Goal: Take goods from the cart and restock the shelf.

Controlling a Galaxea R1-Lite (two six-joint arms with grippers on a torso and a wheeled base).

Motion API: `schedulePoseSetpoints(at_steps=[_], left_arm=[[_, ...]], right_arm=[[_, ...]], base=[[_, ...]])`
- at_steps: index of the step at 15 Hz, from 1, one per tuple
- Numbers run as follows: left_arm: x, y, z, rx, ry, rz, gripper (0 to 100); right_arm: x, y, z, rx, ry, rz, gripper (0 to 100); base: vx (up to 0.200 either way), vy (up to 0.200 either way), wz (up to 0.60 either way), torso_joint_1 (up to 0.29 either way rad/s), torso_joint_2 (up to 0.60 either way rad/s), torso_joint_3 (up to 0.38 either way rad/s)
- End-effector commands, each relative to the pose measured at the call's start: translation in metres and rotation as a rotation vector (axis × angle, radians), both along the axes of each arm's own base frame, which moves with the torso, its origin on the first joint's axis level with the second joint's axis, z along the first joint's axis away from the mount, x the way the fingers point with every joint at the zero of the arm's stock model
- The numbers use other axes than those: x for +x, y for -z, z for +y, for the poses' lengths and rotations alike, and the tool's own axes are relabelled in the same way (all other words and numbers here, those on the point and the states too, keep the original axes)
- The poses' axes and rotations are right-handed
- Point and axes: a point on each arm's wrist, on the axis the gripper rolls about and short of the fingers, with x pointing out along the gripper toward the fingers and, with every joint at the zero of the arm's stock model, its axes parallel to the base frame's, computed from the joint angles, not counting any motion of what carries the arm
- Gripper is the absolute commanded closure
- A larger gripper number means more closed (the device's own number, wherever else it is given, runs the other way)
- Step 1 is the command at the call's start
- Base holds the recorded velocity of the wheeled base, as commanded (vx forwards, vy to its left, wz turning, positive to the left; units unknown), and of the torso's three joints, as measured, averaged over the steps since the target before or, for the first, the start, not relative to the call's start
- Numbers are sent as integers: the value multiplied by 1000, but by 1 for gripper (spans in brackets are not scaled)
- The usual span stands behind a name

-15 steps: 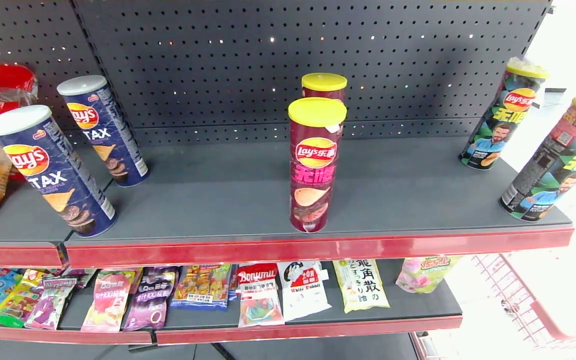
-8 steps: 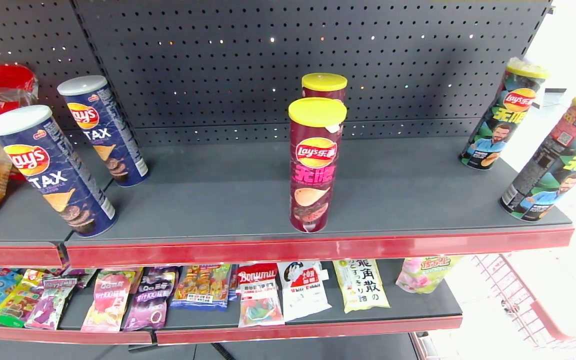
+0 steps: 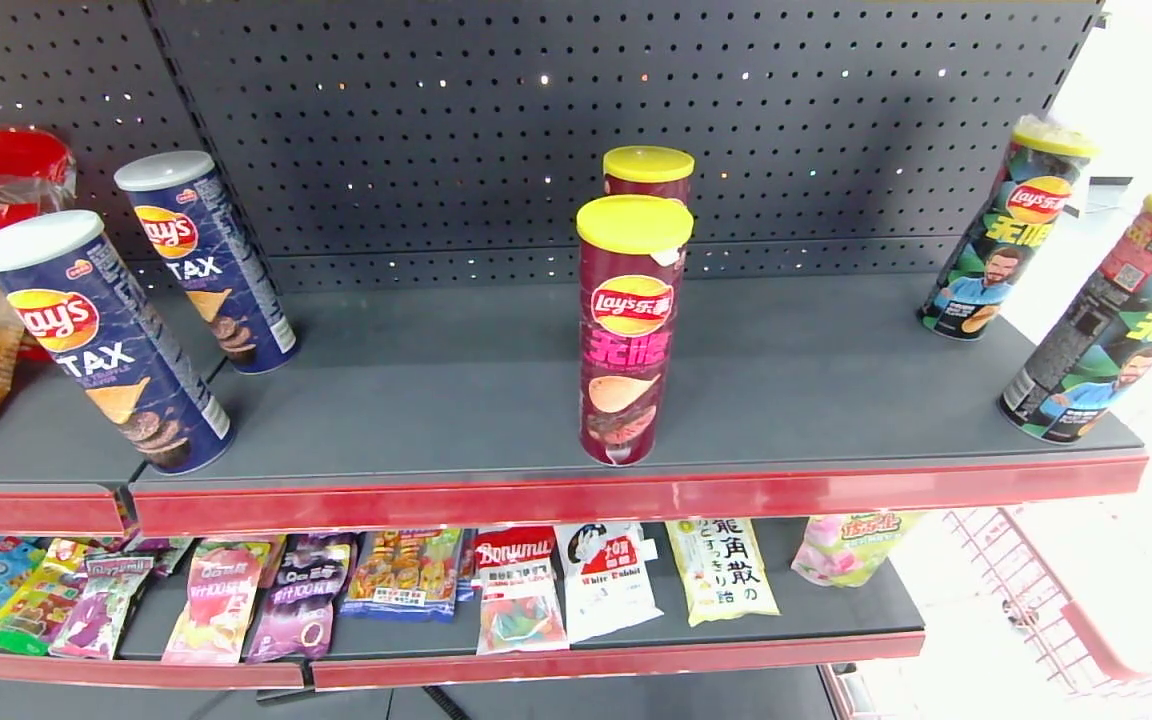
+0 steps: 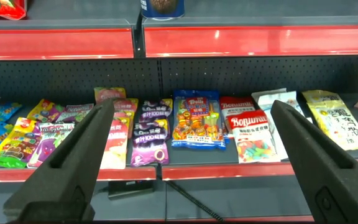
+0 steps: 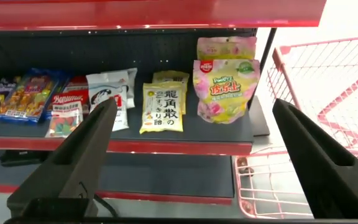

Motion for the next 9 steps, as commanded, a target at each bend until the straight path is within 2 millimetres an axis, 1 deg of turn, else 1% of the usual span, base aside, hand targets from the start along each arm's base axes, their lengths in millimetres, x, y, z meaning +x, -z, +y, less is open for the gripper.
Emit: schedulePoseSetpoints(at_steps=[1,3,4,5,6,9], left_arm=[[0,0,0,-1,1,1,0],[0,0,0,-1,0,3,0],[0,0,0,1,3,1,0],[0,0,0,2,4,3,0],[0,0,0,1,4,1,0],[0,0,0,7,4,1,0]], right_arm=[[0,0,0,-2,7,3,0],[0,0,0,0,15,-5,0],[-5,1,1,2,42,-66,0],[-5,1,1,-1,47,-70,0],[-5,1,-1,-1,101,-70,0],[-5,1,-1,-3,102,-70,0]], base=[[0,0,0,0,0,0],[0,0,0,0,0,0],[0,0,0,0,0,0],[0,0,0,0,0,0],[0,0,0,0,0,0],[0,0,0,0,0,0]])
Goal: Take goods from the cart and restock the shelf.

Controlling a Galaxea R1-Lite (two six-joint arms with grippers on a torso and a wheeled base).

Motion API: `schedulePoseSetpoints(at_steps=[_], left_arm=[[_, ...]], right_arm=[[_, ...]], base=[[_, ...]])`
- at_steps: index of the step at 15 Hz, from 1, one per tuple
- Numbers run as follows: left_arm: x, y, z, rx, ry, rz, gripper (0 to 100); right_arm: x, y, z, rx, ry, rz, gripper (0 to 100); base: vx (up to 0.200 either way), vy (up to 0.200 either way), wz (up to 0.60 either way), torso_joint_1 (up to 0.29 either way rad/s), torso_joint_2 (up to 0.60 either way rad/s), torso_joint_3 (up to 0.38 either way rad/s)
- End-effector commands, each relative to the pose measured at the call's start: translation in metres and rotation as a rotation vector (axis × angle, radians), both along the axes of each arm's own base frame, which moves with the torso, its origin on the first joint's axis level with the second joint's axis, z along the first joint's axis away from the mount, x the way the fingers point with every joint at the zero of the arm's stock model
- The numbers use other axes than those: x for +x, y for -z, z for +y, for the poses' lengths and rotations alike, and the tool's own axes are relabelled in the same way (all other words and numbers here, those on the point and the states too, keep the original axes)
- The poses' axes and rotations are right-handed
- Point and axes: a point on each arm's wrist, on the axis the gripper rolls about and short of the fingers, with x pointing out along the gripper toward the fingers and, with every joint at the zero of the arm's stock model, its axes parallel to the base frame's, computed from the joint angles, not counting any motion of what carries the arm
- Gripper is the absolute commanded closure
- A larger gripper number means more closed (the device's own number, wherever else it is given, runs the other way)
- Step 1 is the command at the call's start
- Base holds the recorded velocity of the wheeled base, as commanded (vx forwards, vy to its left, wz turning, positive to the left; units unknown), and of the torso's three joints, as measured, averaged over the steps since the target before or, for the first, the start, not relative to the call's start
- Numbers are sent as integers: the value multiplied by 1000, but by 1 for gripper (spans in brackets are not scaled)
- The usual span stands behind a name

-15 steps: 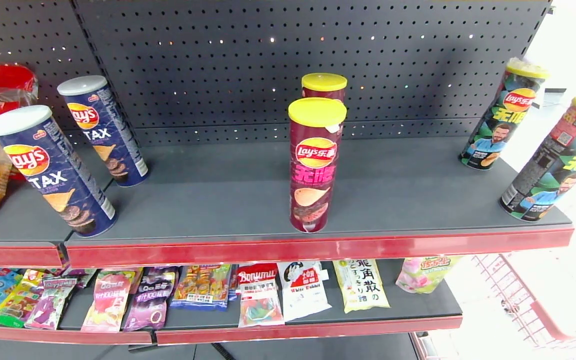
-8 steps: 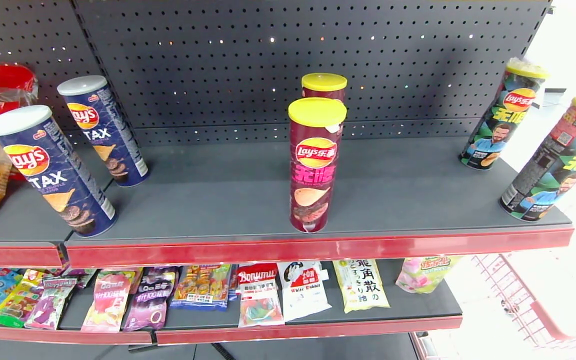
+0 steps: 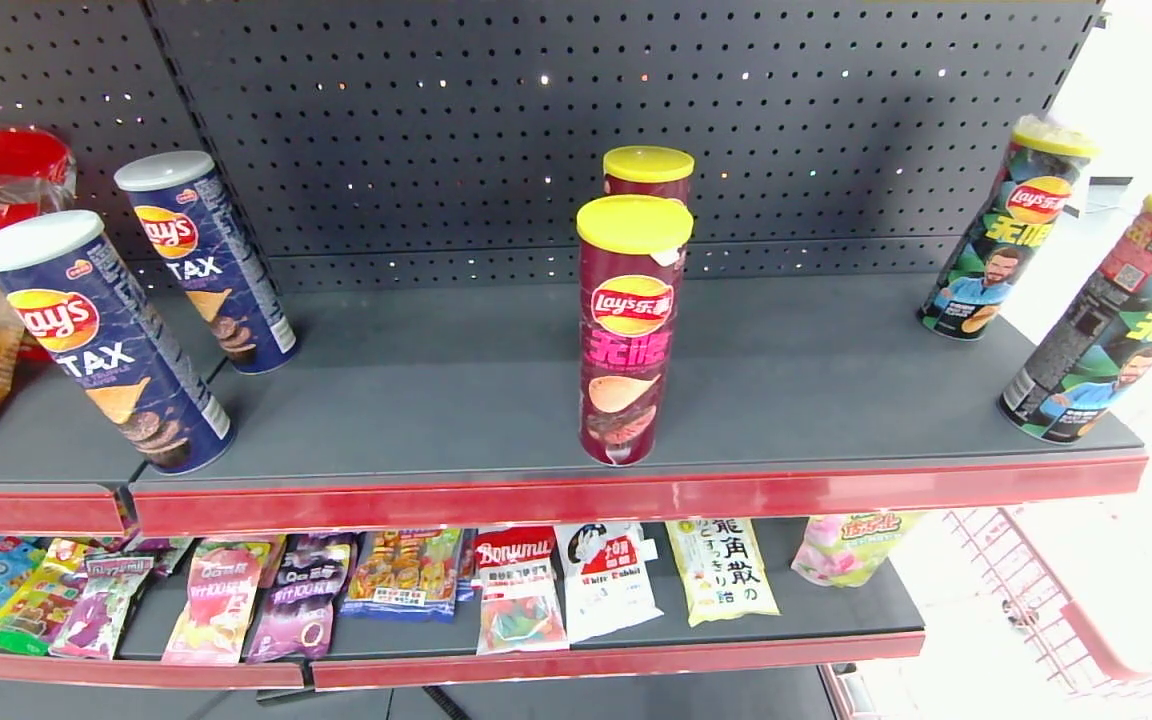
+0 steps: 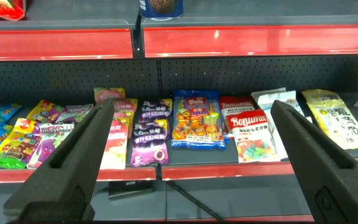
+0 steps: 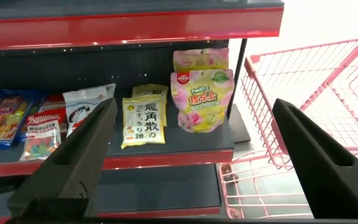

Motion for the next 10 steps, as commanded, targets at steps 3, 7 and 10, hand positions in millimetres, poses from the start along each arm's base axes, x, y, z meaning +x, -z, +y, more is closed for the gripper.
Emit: schedulePoseSetpoints(at_steps=[3,7,10], left_arm=[[0,0,0,8,0,1,0],[-5,-26,1,-23,-15,-77,0],[30,-110,-1,-195,123,16,0]], right_arm=[[0,0,0,0,1,-6,0],[0,0,0,-2,2,-6,0],[0,0,0,-2,2,-6,0]], base=[[0,0,0,0,0,0],[0,0,0,0,0,0],[0,0,0,0,0,0]])
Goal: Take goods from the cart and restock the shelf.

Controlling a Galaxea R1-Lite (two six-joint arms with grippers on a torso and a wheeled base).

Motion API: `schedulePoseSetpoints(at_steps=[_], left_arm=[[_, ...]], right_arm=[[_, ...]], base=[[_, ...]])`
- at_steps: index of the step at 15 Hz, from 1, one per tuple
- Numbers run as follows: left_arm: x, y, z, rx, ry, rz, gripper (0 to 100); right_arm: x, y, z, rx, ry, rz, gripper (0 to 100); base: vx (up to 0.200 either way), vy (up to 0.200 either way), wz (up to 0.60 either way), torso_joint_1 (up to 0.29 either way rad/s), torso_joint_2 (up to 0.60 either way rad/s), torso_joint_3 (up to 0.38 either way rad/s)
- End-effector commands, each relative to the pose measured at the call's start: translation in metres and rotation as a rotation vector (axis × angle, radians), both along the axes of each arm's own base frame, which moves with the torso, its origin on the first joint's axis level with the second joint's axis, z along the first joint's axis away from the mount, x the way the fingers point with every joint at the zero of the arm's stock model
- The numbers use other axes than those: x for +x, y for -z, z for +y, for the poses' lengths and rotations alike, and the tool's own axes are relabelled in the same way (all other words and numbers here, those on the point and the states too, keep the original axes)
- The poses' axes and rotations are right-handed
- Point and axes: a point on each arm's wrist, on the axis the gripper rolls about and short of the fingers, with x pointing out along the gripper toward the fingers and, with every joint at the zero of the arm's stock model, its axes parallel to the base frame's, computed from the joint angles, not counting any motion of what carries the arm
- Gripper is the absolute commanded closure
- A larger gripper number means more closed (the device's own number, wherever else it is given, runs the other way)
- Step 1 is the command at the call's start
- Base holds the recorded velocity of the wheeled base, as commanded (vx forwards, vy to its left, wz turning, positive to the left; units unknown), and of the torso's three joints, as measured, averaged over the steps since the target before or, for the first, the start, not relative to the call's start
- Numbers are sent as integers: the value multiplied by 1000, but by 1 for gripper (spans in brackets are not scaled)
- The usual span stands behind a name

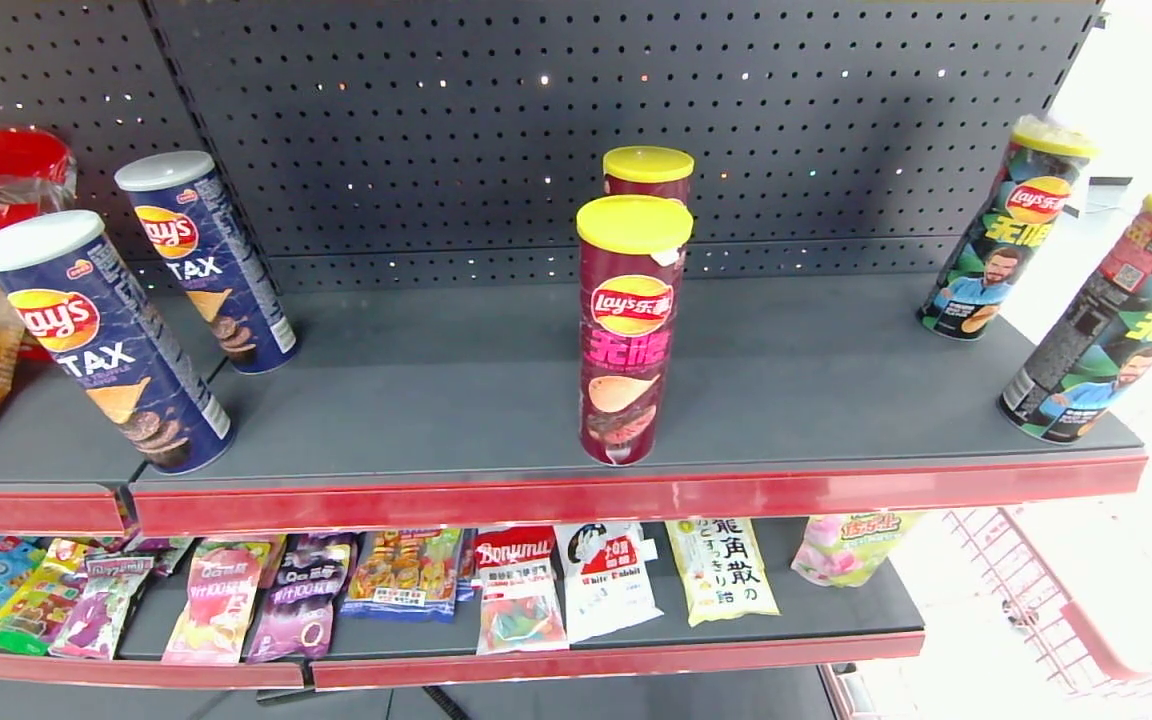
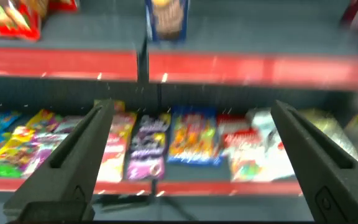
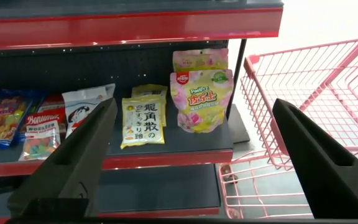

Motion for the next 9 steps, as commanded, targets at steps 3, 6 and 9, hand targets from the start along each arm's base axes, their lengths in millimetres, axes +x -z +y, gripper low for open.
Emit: schedulePoseSetpoints(at_steps=[3,6,9], left_arm=[[79,-88,-16,-78,455,253,0],[132,-86,-33,-68,584,360,0],[185,-77,-51,45,656,402,0]], right_arm=[[0,0,0,0,2,0,0],[0,0,0,0,0,0,0],[0,0,0,0,0,0,0]], base=[[0,0,0,0,0,0],[0,0,0,0,0,0],[0,0,0,0,0,0]])
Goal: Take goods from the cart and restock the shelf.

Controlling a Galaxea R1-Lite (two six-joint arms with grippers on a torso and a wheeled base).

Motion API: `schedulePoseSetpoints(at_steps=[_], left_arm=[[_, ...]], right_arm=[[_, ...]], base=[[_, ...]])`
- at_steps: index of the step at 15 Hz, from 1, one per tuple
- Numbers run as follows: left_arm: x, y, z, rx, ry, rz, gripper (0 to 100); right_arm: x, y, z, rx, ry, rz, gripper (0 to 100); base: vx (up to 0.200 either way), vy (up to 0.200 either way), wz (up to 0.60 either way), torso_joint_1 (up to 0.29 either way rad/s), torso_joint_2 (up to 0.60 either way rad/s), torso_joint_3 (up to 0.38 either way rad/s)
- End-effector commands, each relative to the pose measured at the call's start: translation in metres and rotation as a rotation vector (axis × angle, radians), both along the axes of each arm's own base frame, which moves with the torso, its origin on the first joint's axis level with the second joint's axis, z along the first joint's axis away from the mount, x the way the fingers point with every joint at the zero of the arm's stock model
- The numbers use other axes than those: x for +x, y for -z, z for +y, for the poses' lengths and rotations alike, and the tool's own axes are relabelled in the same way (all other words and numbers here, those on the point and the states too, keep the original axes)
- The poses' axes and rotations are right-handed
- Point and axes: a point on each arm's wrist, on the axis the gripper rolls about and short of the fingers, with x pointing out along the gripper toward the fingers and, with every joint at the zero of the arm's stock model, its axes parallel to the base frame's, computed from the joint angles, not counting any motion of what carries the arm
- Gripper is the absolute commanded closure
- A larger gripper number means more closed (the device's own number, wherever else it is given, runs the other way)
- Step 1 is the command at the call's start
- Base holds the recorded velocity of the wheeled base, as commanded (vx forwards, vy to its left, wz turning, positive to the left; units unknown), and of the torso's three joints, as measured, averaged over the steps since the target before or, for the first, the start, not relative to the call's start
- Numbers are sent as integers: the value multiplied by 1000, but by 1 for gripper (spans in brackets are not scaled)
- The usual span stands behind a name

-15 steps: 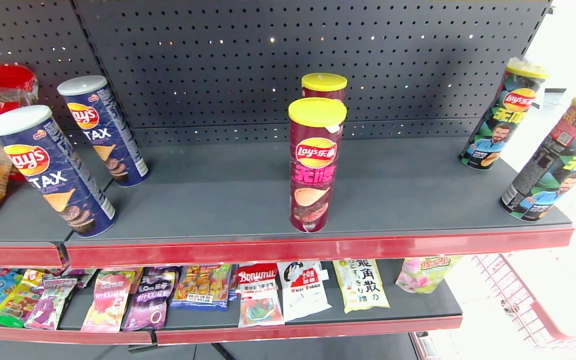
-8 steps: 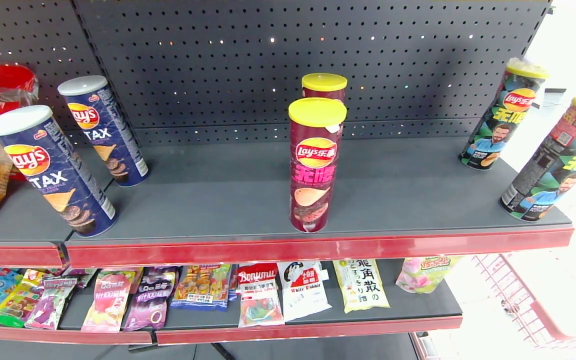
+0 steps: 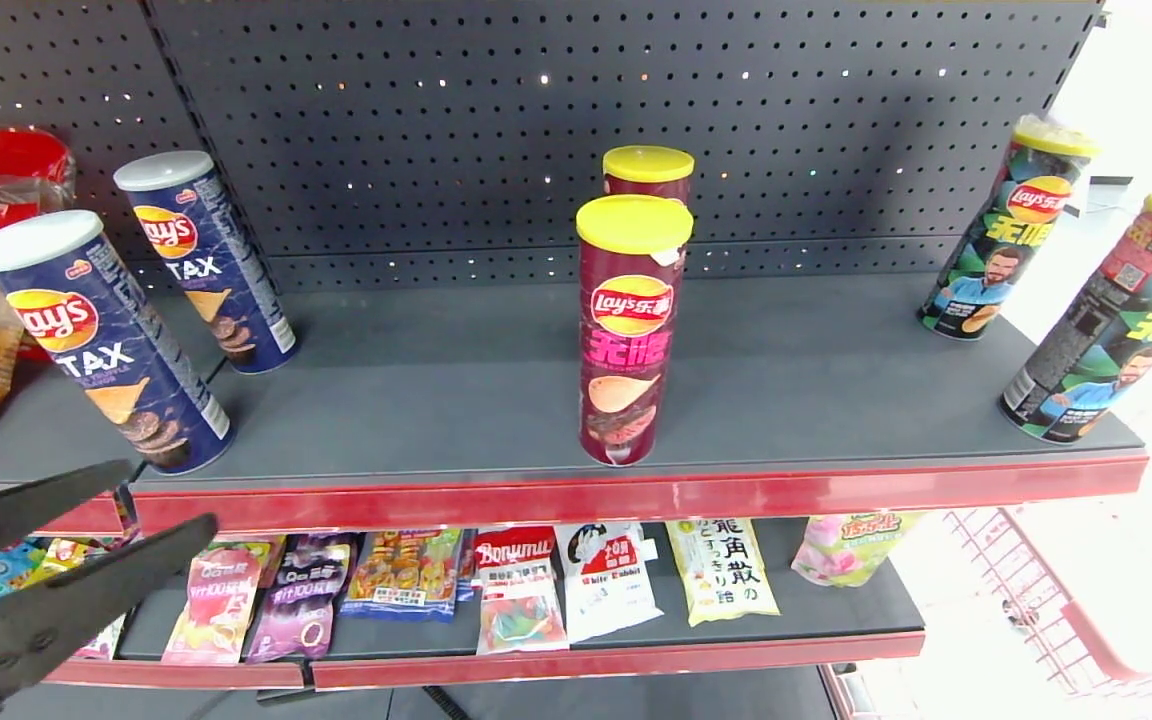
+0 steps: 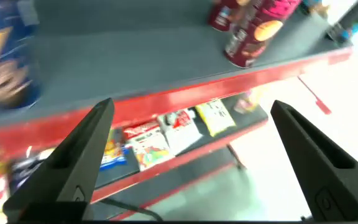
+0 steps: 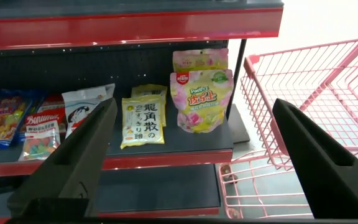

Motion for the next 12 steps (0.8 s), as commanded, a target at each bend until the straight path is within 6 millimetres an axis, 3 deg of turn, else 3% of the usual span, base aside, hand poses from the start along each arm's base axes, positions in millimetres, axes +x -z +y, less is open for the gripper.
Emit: schedulePoseSetpoints(at_steps=[1,6,7,12], left_arm=[[73,19,-29,111,138,138,0],[135,26,-69,168,158,217,0],[135,26,-69,168,158,217,0],[150,37,-106,195,264,246,0]], right_arm=[[0,0,0,0,0,-1,0],[0,0,0,0,1,-1,0],[0,0,0,0,1,-1,0],[0,0,0,0,0,-1,0]], base=[[0,0,0,0,0,0],[0,0,0,0,0,0],[0,0,0,0,0,0],[0,0,0,0,0,0]])
